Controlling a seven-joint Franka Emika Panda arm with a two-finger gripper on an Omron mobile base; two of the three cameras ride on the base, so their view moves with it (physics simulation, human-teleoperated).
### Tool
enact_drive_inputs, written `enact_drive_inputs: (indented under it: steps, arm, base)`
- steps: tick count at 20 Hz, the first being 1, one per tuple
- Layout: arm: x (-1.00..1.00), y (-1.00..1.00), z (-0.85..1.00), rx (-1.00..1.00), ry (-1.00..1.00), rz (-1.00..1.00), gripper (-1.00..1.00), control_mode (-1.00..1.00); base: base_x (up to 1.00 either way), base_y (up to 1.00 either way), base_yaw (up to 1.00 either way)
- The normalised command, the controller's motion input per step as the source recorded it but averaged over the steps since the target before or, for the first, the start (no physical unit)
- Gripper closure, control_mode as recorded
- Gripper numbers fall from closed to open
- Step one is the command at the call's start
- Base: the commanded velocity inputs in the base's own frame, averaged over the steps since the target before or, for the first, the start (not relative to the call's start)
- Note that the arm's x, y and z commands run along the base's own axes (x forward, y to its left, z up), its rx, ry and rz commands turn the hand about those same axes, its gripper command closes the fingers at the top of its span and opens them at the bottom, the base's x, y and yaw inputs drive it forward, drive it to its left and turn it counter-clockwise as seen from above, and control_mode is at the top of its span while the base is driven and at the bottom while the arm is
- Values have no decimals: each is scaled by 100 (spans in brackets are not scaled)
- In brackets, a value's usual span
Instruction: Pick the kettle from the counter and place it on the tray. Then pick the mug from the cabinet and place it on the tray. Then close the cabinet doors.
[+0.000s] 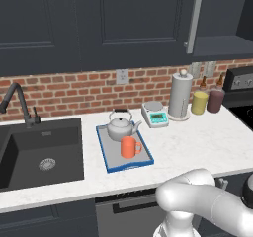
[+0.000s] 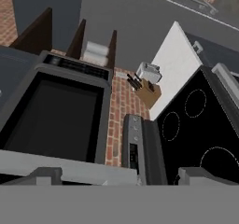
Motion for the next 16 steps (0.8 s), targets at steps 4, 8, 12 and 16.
enact_drive_inputs:
  steps: [4, 8, 12, 16]
  arm:
    - [28, -2, 0, 0, 0, 1, -100, -100]
    - [19, -3, 0, 0, 0, 6, -100, -100]
    - [6, -3, 0, 0, 0, 10, -100, -100]
    - [1, 0, 2, -3, 1, 14, -100, -100]
  base:
    - [0, 0, 0]
    - [0, 0, 0]
    - [0, 0, 0]
    - [0, 0, 0]
